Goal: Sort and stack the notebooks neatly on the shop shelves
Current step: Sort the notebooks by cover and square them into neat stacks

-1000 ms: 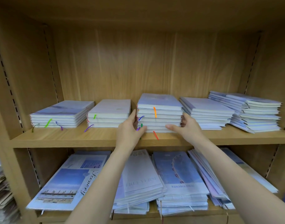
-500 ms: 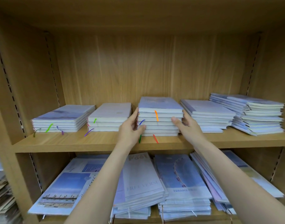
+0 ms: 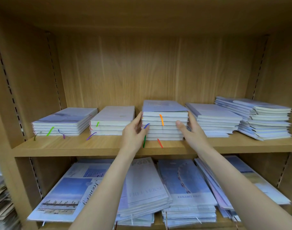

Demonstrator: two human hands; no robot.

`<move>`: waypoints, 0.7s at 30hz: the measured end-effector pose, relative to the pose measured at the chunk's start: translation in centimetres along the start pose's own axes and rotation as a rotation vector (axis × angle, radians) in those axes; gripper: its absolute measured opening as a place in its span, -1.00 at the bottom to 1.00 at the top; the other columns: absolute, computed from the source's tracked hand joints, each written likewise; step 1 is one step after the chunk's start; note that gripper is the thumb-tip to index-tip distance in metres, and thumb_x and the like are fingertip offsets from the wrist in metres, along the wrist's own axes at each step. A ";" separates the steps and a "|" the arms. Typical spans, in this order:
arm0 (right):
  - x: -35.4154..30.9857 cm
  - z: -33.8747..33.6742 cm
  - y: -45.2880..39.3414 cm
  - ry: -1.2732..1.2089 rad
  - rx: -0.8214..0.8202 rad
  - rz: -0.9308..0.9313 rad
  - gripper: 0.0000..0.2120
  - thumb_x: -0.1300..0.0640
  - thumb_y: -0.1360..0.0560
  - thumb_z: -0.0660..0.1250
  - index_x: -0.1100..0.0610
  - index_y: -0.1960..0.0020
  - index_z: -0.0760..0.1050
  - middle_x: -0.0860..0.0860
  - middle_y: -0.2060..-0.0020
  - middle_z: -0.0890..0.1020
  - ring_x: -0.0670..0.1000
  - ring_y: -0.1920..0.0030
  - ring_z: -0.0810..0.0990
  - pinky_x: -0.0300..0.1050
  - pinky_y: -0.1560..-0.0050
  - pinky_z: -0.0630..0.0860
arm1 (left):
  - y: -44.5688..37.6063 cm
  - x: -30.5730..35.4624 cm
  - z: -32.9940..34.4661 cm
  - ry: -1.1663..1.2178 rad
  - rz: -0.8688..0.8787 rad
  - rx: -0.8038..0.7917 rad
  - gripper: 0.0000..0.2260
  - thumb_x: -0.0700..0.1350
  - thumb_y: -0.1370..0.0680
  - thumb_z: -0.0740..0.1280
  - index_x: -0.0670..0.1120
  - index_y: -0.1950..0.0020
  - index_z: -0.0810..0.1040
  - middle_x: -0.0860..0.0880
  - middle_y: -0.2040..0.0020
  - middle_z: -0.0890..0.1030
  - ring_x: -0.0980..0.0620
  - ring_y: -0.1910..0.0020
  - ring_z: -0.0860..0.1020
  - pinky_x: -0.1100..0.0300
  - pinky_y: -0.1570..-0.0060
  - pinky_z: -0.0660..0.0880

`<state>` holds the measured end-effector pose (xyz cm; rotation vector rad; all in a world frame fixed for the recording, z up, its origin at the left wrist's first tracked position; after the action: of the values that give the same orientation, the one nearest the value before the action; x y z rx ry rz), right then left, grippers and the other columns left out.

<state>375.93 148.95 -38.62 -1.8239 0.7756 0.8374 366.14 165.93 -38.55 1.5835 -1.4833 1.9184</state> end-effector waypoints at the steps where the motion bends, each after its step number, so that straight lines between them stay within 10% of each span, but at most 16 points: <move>1: 0.2 -0.1 0.0 -0.003 -0.001 0.003 -0.54 -0.14 -0.53 0.21 -0.19 -0.40 0.24 -0.23 -0.24 0.48 -0.12 -0.27 0.43 -0.05 -0.30 0.36 | 0.0 0.0 -0.1 -0.011 0.002 0.010 -0.55 -0.27 -0.54 0.30 -0.13 -0.42 0.34 0.01 -0.27 0.51 0.17 -0.24 0.47 0.16 -0.31 0.38; 10: 0.1 -0.2 0.0 -0.015 -0.019 0.013 -0.54 -0.12 -0.54 0.19 -0.14 -0.42 0.24 -0.16 -0.27 0.49 -0.09 -0.28 0.44 0.03 -0.33 0.36 | 0.0 0.1 -0.1 0.012 -0.032 0.053 -0.60 -0.28 -0.55 0.28 -0.16 -0.39 0.38 -0.05 -0.26 0.52 0.10 -0.25 0.48 0.05 -0.33 0.37; 15: -0.2 -0.1 0.2 -0.051 -0.026 -0.004 -0.37 -0.07 -0.56 0.20 -0.20 -0.50 -0.07 -0.17 -0.40 0.28 -0.16 -0.35 0.29 -0.11 -0.33 0.27 | 0.4 0.1 -0.1 -0.021 -0.022 -0.005 -0.45 -0.33 -0.52 0.30 -0.13 -0.48 0.22 0.05 -0.32 0.44 0.23 -0.21 0.43 0.43 -0.21 0.37; 21: 0.0 -0.1 0.0 -0.029 -0.045 -0.028 -0.46 -0.05 -0.58 0.16 -0.20 -0.49 0.02 -0.15 -0.42 0.28 -0.10 -0.36 0.32 -0.08 -0.33 0.29 | 0.4 -0.6 -0.3 -0.278 0.013 -0.125 -0.24 -0.09 -0.35 0.28 0.17 -0.50 0.06 0.12 -0.21 0.53 -0.04 -0.21 0.53 -0.05 -0.25 0.43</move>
<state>375.93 148.83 -38.56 -1.8539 0.7159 0.8676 365.94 166.22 -39.22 1.8439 -1.6858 1.6259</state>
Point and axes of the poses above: each hand's wrist, its own y-axis away from the middle knuckle, its own z-axis out of the palm, x = y × z, the point moved 2 cm from there along -y, towards the middle knuckle
